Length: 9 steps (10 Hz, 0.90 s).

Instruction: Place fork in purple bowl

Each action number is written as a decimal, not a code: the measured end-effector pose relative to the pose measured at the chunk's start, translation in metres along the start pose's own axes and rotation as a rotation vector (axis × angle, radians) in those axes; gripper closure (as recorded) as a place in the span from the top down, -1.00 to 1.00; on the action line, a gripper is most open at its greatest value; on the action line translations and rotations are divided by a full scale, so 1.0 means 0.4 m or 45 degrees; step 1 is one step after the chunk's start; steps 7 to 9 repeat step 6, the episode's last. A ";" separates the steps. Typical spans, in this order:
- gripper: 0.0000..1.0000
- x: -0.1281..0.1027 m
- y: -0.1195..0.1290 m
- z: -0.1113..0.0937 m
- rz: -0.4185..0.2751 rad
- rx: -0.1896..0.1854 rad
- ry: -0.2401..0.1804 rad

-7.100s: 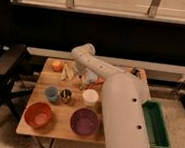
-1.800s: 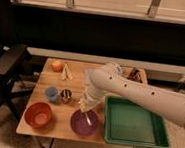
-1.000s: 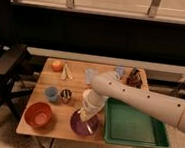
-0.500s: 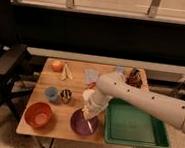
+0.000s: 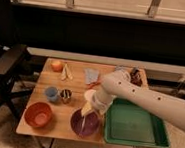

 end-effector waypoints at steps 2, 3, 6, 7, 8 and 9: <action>0.33 -0.017 -0.014 -0.080 0.054 0.053 -0.097; 0.33 -0.032 -0.026 -0.149 0.115 0.086 -0.174; 0.33 -0.064 -0.080 -0.262 0.298 0.109 -0.303; 0.33 -0.064 -0.080 -0.262 0.298 0.109 -0.303; 0.33 -0.064 -0.080 -0.262 0.298 0.109 -0.303; 0.33 -0.064 -0.080 -0.262 0.298 0.109 -0.303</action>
